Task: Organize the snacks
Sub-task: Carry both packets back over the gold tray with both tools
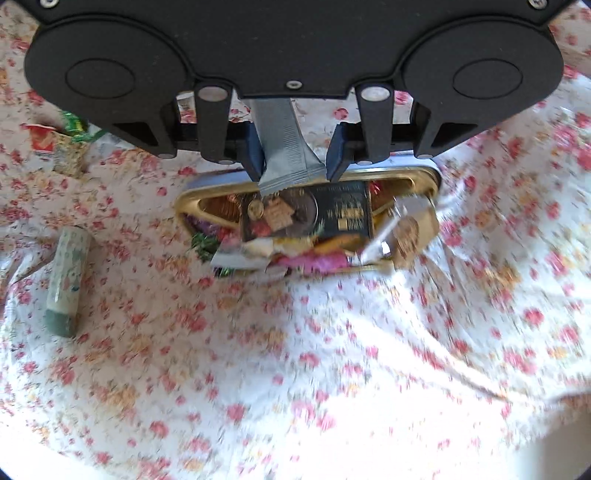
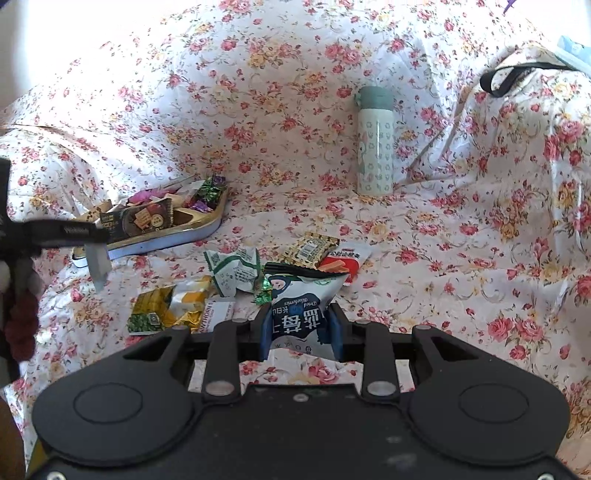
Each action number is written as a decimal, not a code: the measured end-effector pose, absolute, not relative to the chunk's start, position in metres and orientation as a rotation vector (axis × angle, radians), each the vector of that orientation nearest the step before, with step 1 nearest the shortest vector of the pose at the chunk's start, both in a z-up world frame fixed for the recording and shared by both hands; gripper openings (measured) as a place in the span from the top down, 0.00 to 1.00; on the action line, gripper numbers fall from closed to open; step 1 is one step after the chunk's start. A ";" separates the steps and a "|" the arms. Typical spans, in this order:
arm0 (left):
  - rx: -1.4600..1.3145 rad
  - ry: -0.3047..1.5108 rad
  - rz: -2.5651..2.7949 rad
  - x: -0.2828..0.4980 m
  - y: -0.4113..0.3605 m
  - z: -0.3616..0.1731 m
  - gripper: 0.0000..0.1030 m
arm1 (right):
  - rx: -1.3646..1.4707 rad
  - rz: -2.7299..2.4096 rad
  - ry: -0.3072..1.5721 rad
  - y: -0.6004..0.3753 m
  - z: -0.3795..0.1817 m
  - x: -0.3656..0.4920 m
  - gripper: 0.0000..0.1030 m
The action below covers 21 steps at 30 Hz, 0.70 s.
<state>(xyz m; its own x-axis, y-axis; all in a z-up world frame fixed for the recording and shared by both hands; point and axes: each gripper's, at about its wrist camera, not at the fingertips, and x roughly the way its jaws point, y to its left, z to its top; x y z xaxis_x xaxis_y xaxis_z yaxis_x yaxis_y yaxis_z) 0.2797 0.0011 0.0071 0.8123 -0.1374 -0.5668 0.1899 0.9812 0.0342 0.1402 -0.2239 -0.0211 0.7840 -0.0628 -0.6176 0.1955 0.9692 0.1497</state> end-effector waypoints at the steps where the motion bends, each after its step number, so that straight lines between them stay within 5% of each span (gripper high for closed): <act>1: 0.108 0.600 -0.178 0.273 -0.001 0.013 0.56 | 0.210 -0.135 0.654 -0.223 -0.019 0.140 0.69; 9: 0.119 0.763 -0.246 0.221 -0.020 0.046 0.56 | 0.256 -0.054 0.697 -0.224 -0.008 0.133 0.69; 21: 0.093 0.950 -0.315 0.146 -0.022 0.013 0.56 | 0.246 0.020 0.831 -0.220 -0.013 0.084 0.69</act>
<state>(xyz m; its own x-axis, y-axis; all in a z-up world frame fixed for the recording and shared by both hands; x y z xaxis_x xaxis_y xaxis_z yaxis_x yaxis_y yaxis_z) 0.1461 -0.0216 0.0129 0.5399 -0.2242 -0.8113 0.3051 0.9505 -0.0596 0.0838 -0.2202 -0.0128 0.6755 0.1135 -0.7285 0.0789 0.9713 0.2244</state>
